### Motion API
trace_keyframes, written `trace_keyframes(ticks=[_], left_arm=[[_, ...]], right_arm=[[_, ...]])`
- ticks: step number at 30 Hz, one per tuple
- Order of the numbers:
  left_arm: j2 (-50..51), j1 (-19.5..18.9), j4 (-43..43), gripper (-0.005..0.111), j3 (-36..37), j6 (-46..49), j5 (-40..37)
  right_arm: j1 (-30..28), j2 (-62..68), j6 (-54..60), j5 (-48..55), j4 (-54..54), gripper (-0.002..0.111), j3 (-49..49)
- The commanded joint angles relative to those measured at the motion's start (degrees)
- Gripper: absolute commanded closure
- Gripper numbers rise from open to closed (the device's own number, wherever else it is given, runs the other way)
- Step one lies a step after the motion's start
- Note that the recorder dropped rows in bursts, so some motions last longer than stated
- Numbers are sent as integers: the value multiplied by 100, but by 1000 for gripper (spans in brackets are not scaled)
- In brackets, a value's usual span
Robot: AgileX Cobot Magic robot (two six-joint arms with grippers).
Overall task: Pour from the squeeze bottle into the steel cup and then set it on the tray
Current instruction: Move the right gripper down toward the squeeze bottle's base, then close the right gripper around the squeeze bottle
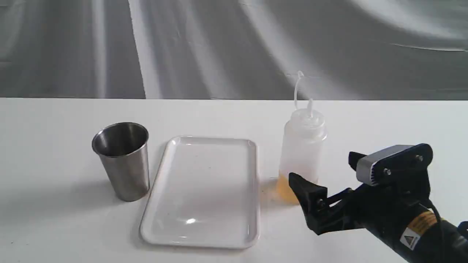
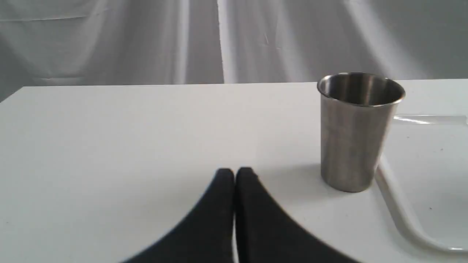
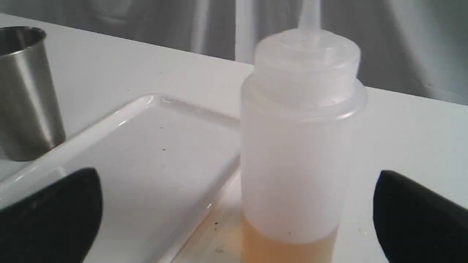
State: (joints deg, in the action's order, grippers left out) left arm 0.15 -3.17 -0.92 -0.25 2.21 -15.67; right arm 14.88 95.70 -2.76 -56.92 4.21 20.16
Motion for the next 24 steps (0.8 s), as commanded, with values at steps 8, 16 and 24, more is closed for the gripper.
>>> trace_keyframes(ticks=[8, 16, 24], left_arm=[[-15, 46, -4, 107, 25, -12, 43], [-15, 46, -4, 107, 25, -12, 43], [-15, 46, -4, 107, 25, -22, 43]], right_arm=[[-80, 550, -29, -434, 112, 4, 130], [-102, 972, -29, -388, -19, 4, 546], [-104, 1404, -29, -350, -104, 4, 961]])
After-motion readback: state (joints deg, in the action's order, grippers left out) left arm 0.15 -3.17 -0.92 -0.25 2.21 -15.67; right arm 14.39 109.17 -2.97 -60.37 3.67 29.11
